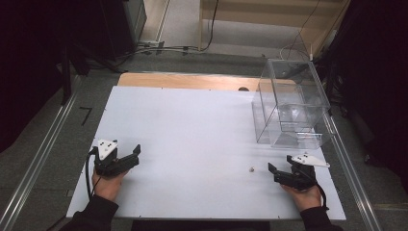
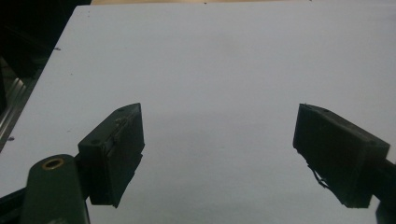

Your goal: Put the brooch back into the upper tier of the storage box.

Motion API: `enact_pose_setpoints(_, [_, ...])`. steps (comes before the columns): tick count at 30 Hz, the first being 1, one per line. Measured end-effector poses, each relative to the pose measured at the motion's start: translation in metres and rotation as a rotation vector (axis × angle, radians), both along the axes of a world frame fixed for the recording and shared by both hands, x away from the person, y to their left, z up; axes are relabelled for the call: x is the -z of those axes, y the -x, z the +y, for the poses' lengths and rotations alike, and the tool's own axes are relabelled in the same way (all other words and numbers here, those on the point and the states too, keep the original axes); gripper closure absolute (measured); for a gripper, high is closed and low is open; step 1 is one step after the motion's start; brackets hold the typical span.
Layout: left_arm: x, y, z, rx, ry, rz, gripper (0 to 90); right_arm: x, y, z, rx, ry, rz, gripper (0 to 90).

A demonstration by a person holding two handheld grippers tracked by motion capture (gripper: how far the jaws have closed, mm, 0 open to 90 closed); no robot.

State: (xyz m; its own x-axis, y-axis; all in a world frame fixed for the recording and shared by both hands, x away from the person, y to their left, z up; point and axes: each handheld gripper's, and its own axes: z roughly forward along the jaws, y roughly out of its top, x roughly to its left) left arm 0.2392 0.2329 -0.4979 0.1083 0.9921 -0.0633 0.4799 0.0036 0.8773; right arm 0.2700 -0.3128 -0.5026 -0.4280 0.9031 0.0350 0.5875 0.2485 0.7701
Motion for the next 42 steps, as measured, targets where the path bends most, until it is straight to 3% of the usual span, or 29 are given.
enact_pose_setpoints(42, [0.0, 0.0, -0.001, 0.004, 0.0, -0.001, 17.4, 0.005, -0.001, 0.032, -0.137, -0.026, 0.037, 27.4])
